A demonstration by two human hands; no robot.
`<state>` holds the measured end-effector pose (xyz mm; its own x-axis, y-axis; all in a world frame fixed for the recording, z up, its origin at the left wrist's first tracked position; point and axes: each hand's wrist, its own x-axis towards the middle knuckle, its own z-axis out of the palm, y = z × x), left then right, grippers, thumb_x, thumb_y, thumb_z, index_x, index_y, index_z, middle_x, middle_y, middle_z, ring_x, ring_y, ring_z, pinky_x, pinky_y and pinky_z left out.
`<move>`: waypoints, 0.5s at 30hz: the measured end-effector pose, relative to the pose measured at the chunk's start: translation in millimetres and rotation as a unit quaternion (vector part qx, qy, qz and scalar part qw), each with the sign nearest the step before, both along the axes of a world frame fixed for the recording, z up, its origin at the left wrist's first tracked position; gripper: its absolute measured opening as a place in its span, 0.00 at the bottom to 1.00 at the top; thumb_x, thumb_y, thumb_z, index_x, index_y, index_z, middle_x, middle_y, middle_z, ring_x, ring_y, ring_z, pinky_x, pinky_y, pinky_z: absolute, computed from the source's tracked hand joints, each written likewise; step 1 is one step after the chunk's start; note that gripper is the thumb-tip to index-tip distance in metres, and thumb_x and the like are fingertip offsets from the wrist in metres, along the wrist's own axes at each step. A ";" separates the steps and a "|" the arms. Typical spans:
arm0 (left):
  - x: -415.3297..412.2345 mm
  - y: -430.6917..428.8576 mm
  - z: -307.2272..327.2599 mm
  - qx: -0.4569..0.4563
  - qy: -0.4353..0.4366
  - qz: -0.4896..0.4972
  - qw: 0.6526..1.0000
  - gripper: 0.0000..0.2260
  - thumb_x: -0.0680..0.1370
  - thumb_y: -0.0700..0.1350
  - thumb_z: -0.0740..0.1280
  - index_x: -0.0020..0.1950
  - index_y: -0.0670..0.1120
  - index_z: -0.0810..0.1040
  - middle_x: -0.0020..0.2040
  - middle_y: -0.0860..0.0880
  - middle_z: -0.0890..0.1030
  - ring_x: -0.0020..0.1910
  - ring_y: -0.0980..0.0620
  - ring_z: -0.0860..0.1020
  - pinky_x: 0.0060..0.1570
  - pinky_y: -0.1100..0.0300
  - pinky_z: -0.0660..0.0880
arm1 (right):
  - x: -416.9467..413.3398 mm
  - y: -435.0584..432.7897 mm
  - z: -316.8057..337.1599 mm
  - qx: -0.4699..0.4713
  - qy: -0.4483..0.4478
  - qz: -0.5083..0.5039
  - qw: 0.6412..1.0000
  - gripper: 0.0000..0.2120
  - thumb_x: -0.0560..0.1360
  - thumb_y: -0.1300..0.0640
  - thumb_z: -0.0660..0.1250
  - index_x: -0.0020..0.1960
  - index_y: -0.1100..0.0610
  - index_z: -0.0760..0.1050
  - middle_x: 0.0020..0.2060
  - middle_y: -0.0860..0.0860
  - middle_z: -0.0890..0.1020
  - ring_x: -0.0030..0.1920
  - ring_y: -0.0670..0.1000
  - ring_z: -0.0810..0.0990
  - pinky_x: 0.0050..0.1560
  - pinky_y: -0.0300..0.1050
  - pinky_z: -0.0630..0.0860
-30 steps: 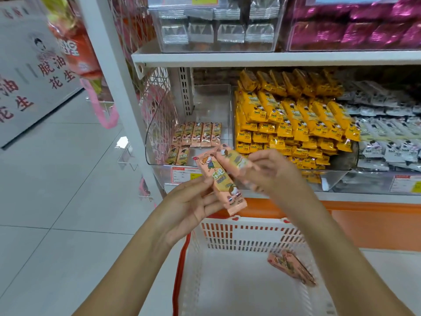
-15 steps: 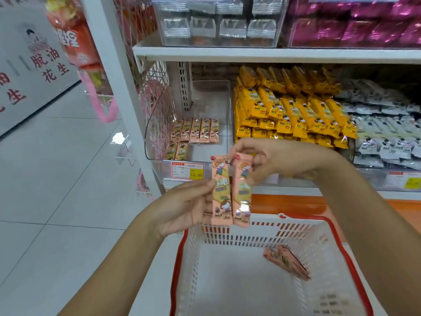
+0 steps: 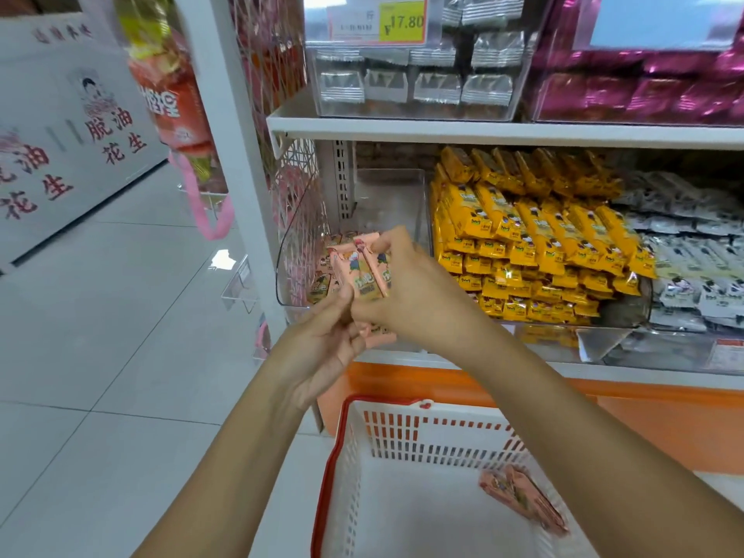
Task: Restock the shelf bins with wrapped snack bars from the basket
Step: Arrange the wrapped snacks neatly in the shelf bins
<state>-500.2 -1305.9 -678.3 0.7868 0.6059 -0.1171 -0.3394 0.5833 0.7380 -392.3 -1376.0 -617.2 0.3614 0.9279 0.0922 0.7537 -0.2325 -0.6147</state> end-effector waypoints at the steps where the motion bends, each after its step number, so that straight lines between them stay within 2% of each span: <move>1: 0.1 3.3 1.9 0.001 -0.004 0.008 1.000 0.12 0.81 0.40 0.55 0.57 0.40 0.76 0.48 0.43 0.84 0.43 0.51 0.83 0.40 0.53 0.82 | -0.4 6.8 3.5 -0.006 0.001 0.002 1.000 0.28 0.68 0.46 0.73 0.59 0.52 0.62 0.51 0.50 0.73 0.47 0.50 0.76 0.39 0.46 0.72; 4: -1.5 13.3 4.3 0.023 0.015 0.060 0.998 0.12 0.82 0.37 0.53 0.56 0.38 0.75 0.42 0.44 0.84 0.42 0.52 0.83 0.41 0.58 0.81 | 2.9 32.0 11.5 -0.026 0.017 -0.008 0.999 0.30 0.68 0.45 0.74 0.61 0.55 0.62 0.49 0.50 0.74 0.46 0.50 0.77 0.37 0.45 0.73; 5: -2.4 18.2 3.3 0.060 0.045 0.084 0.994 0.12 0.82 0.38 0.54 0.59 0.38 0.75 0.45 0.45 0.84 0.46 0.52 0.83 0.47 0.58 0.81 | 7.1 44.2 11.4 -0.038 0.031 -0.018 0.999 0.33 0.69 0.45 0.74 0.64 0.56 0.61 0.51 0.51 0.74 0.47 0.51 0.77 0.37 0.45 0.72; 6: -3.7 23.8 0.0 0.127 0.112 0.124 0.978 0.12 0.82 0.40 0.57 0.62 0.41 0.76 0.50 0.46 0.84 0.52 0.52 0.82 0.54 0.57 0.79 | 12.0 56.6 10.5 -0.052 0.047 -0.032 0.997 0.37 0.69 0.45 0.74 0.68 0.58 0.59 0.54 0.52 0.75 0.49 0.52 0.78 0.39 0.45 0.74; 8: -6.1 30.9 -7.5 0.276 0.245 0.174 0.913 0.13 0.80 0.44 0.63 0.64 0.48 0.77 0.57 0.48 0.82 0.60 0.51 0.78 0.64 0.51 0.72 | 22.0 80.5 1.7 -0.096 0.064 -0.063 0.991 0.42 0.69 0.46 0.74 0.73 0.60 0.54 0.58 0.55 0.76 0.52 0.54 0.78 0.43 0.45 0.74; 10: -6.2 30.1 -11.5 0.386 0.326 0.198 0.840 0.14 0.80 0.43 0.62 0.66 0.48 0.76 0.61 0.49 0.80 0.63 0.52 0.76 0.67 0.53 0.68 | 29.2 98.8 -13.7 -0.161 0.044 -0.086 0.982 0.41 0.72 0.49 0.72 0.74 0.63 0.54 0.52 0.54 0.78 0.44 0.50 0.76 0.41 0.42 0.73; 12: -7.7 26.6 -14.5 0.497 0.403 0.221 0.736 0.15 0.81 0.42 0.60 0.66 0.46 0.76 0.63 0.49 0.78 0.63 0.51 0.75 0.62 0.59 0.69 | 35.1 114.5 -33.7 -0.218 0.022 -0.100 0.970 0.41 0.72 0.53 0.70 0.74 0.67 0.51 0.49 0.55 0.78 0.40 0.50 0.75 0.38 0.42 0.74; 14: -11.4 26.9 -18.0 0.569 0.460 0.213 0.647 0.13 0.81 0.42 0.60 0.63 0.47 0.79 0.61 0.47 0.80 0.59 0.47 0.77 0.56 0.57 0.73 | 38.5 126.3 -53.4 -0.271 0.017 -0.103 0.957 0.45 0.71 0.54 0.70 0.76 0.68 0.47 0.57 0.59 0.76 0.47 0.54 0.78 0.41 0.45 0.77; 15: -13.7 28.6 -19.7 0.589 0.476 0.203 0.620 0.13 0.80 0.42 0.60 0.61 0.47 0.80 0.59 0.46 0.80 0.56 0.47 0.78 0.53 0.56 0.75 | 38.7 130.8 -61.9 -0.287 0.014 -0.104 0.952 0.46 0.71 0.54 0.70 0.77 0.66 0.45 0.61 0.62 0.73 0.52 0.56 0.78 0.44 0.46 0.77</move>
